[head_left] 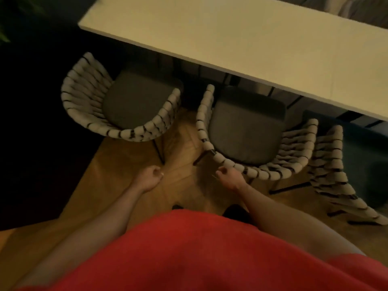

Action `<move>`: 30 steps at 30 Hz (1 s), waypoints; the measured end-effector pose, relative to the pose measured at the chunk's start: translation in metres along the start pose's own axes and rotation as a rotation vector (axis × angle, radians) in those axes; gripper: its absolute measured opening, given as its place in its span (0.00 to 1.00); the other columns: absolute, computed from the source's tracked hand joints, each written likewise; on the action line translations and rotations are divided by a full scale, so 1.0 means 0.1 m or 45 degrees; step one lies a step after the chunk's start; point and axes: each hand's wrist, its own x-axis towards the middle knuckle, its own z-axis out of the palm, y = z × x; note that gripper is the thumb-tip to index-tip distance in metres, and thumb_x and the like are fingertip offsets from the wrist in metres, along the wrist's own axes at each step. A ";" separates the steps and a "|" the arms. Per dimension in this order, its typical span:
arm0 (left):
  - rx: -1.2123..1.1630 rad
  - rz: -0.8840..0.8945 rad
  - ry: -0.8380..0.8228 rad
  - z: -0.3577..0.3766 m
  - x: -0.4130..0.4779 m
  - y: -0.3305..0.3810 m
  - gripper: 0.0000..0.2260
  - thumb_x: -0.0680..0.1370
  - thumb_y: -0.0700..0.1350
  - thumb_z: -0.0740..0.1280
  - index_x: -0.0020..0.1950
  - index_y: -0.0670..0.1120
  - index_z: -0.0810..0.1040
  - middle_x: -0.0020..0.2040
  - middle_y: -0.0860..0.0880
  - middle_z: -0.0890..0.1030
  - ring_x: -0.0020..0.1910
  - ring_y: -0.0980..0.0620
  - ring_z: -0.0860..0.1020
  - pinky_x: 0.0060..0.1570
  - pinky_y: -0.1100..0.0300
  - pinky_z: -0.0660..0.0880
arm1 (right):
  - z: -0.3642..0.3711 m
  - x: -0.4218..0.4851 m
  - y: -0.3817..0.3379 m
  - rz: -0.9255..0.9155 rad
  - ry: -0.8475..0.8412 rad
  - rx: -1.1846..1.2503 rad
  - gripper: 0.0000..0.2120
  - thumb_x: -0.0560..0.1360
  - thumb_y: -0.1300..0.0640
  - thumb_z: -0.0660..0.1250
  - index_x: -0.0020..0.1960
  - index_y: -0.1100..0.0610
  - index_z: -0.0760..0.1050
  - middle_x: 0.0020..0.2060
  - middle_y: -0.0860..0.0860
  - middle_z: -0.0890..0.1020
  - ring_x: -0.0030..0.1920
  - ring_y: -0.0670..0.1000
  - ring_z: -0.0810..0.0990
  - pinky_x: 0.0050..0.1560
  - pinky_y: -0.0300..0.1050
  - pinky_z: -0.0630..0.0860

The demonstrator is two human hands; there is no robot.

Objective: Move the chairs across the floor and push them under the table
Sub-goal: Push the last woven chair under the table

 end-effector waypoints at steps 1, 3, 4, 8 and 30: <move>-0.019 -0.008 0.031 -0.19 0.01 -0.05 0.19 0.84 0.53 0.68 0.74 0.47 0.78 0.71 0.47 0.80 0.70 0.44 0.77 0.67 0.55 0.74 | 0.05 0.02 -0.23 -0.018 -0.018 -0.006 0.17 0.85 0.50 0.64 0.70 0.56 0.78 0.62 0.54 0.84 0.61 0.55 0.82 0.65 0.49 0.78; -0.068 -0.017 0.076 -0.51 0.10 -0.14 0.17 0.85 0.52 0.68 0.72 0.47 0.80 0.70 0.47 0.80 0.70 0.45 0.77 0.64 0.56 0.74 | 0.11 0.10 -0.63 -0.065 -0.026 -0.029 0.16 0.85 0.50 0.64 0.69 0.56 0.78 0.62 0.55 0.84 0.61 0.55 0.82 0.64 0.49 0.77; -0.100 -0.016 0.090 -0.65 0.15 -0.17 0.16 0.85 0.52 0.68 0.71 0.48 0.81 0.70 0.48 0.81 0.69 0.46 0.78 0.63 0.56 0.74 | 0.14 0.16 -0.81 -0.089 -0.017 -0.051 0.17 0.85 0.49 0.64 0.70 0.56 0.78 0.63 0.55 0.83 0.63 0.56 0.80 0.65 0.49 0.76; -0.197 -0.016 0.118 -1.03 0.40 -0.31 0.14 0.85 0.51 0.68 0.68 0.49 0.82 0.67 0.49 0.82 0.66 0.48 0.79 0.61 0.57 0.74 | 0.18 0.43 -1.42 -0.122 -0.049 -0.115 0.19 0.86 0.48 0.62 0.72 0.57 0.77 0.66 0.55 0.81 0.69 0.59 0.78 0.68 0.52 0.74; -0.001 -0.293 0.449 -3.47 2.20 -0.59 0.26 0.84 0.55 0.67 0.81 0.53 0.68 0.75 0.49 0.76 0.72 0.43 0.75 0.68 0.50 0.73 | 0.32 2.35 -3.13 0.234 -0.073 0.324 0.35 0.83 0.40 0.65 0.83 0.57 0.61 0.72 0.59 0.76 0.66 0.61 0.78 0.68 0.61 0.78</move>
